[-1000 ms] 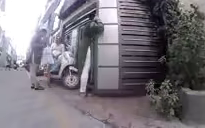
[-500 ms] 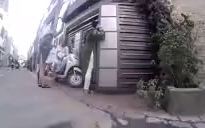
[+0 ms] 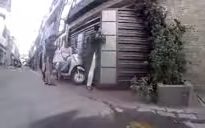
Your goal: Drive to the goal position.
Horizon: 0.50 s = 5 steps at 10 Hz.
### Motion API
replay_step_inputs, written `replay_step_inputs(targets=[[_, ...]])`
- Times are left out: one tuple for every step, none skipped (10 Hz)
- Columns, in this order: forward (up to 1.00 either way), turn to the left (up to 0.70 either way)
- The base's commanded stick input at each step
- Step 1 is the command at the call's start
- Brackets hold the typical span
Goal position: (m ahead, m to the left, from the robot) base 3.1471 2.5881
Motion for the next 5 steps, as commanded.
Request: replay_step_inputs(targets=[[0.0,0.0],[0.0,0.0],[0.0,0.0],[0.0,0.6],[0.0,0.7]])
